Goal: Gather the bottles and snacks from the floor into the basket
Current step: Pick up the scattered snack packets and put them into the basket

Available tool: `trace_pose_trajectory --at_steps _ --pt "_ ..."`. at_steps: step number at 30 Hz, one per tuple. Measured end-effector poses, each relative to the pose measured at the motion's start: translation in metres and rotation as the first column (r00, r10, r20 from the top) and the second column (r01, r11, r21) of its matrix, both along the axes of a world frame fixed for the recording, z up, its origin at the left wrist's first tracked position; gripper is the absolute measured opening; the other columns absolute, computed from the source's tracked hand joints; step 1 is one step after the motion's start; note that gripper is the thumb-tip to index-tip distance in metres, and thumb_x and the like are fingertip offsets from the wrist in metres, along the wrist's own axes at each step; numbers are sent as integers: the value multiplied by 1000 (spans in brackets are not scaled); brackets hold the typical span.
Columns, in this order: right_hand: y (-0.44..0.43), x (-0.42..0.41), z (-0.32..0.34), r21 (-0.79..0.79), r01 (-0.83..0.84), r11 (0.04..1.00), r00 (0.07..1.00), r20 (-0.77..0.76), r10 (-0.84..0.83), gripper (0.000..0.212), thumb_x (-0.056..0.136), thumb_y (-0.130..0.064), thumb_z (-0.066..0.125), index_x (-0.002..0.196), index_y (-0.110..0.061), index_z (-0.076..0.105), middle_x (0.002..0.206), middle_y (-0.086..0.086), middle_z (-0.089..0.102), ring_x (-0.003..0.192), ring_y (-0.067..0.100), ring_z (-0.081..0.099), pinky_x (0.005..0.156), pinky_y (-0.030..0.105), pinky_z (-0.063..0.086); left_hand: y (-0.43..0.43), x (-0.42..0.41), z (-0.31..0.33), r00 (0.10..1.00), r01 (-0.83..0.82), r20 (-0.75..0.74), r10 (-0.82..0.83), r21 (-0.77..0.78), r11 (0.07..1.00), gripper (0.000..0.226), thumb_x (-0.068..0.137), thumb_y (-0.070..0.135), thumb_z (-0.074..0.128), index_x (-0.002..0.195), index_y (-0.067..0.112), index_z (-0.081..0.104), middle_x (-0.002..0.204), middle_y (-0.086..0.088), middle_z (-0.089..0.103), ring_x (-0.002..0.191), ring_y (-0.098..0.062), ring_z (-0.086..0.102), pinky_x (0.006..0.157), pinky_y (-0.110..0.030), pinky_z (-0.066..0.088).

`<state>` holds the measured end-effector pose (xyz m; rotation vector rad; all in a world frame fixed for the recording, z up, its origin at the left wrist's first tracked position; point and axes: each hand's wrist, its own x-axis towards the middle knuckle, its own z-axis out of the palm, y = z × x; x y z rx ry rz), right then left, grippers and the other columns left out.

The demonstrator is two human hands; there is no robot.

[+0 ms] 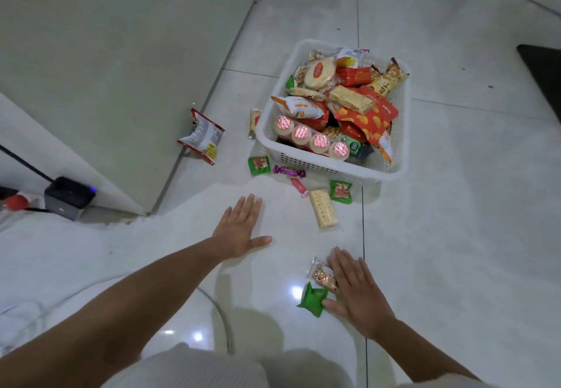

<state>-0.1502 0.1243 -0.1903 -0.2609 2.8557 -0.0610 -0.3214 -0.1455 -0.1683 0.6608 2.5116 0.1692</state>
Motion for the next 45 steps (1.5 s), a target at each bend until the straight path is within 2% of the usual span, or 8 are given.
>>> trace_pose_trajectory --at_steps 7,12,16,20,24,31,35,45 --pt "7 -15 -1 26 87 996 996 2 -87 82 92 -67 13 151 -10 11 152 13 29 147 18 -5 114 43 7 8 1 -6 997 75 9 -75 23 997 120 57 92 2 148 17 -21 156 -5 -28 145 -21 -23 117 -39 -5" --pt "13 -20 4 11 171 985 985 9 -171 83 92 -67 13 142 -4 35 146 14 42 137 23 28 115 39 4 14 6 -8 999 -29 18 27 90 996 116 61 91 13 149 21 -18 154 -8 -31 145 -24 -23 118 -42 -3" --pt "23 -10 0 24 202 979 979 6 -202 79 93 -65 13 144 -8 32 148 13 39 137 25 28 115 39 3 11 8 -8 998 2 66 -5 50 999 105 77 80 23 149 16 -17 154 -5 -33 146 -20 -18 119 -40 -2" --pt "21 -13 0 46 246 968 969 6 -247 81 92 -66 11 143 -6 30 146 14 42 136 25 27 114 40 2 18 13 -7 992 48 110 -60 104 993 114 67 87 18 150 16 -16 154 -1 -32 146 -18 -17 118 -36 -3" --pt "17 -18 -1 31 292 956 957 -4 -292 83 91 -67 10 142 -4 31 145 15 43 135 25 28 114 39 0 24 22 -4 989 101 92 -114 137 985 96 89 64 42 151 16 -14 156 -1 -27 146 -18 -16 118 -35 -2" --pt "20 -14 -1 54 294 954 956 9 -295 83 91 -67 9 143 -5 29 146 16 42 135 25 27 114 39 -2 38 45 1 956 219 154 -250 195 956 111 72 82 32 151 18 -13 158 -3 -21 147 -20 -14 120 -38 -4" --pt "19 -15 1 65 294 954 955 28 -296 84 91 -66 10 142 -3 32 146 16 42 136 26 27 114 40 -1 49 64 -2 933 355 5 -360 150 923 113 67 82 37 150 26 -16 155 -8 -28 143 -23 -26 115 -42 -12" --pt "10 -16 -2 57 298 953 953 40 -300 82 91 -66 13 142 -4 32 145 15 42 135 26 27 112 39 0 91 93 -8 993 104 48 -107 50 993 108 80 70 50 146 30 -25 148 -11 -41 131 -30 -42 113 -51 -14"
